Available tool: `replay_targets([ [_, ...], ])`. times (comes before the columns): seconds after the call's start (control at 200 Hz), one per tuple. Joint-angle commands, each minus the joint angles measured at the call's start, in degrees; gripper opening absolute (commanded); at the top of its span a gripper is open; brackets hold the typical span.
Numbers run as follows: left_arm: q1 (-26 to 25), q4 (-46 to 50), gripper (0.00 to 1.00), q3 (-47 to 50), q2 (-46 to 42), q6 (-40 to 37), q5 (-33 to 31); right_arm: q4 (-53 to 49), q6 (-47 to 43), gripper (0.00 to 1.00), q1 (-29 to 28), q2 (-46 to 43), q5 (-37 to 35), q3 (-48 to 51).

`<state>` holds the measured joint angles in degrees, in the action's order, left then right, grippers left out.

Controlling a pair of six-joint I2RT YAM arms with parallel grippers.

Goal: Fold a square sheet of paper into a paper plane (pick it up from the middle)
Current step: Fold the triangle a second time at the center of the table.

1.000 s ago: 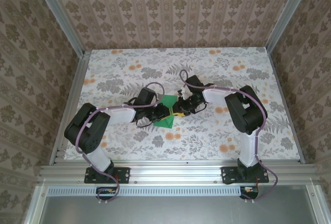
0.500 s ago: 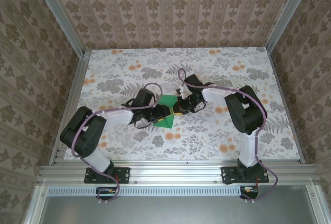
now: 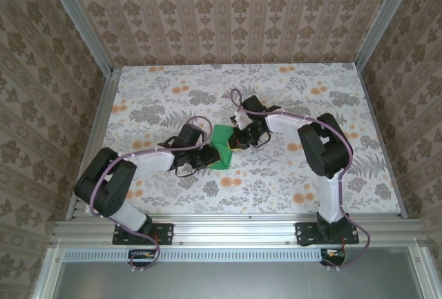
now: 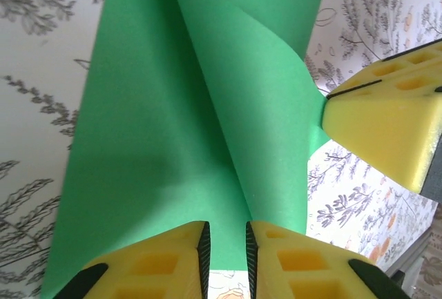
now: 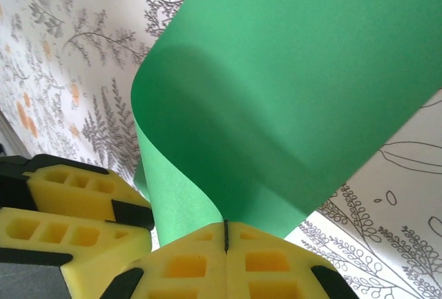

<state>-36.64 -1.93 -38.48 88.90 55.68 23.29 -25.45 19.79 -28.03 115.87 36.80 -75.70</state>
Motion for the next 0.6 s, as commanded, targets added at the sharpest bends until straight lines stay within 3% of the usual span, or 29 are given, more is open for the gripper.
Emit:
replay_targets([
  [0.0, 0.08, 4.32, 0.20, -0.19, 1.17, -1.92, -1.82, -2.92, -1.91, 0.03, -0.28, 1.39, -2.26, -1.90],
  [0.595, -0.78, 12.43, 0.10, -4.98, 5.49, -5.73, -2.98, -4.83, -2.62, 0.05, -0.37, 3.12, -5.58, -3.73],
])
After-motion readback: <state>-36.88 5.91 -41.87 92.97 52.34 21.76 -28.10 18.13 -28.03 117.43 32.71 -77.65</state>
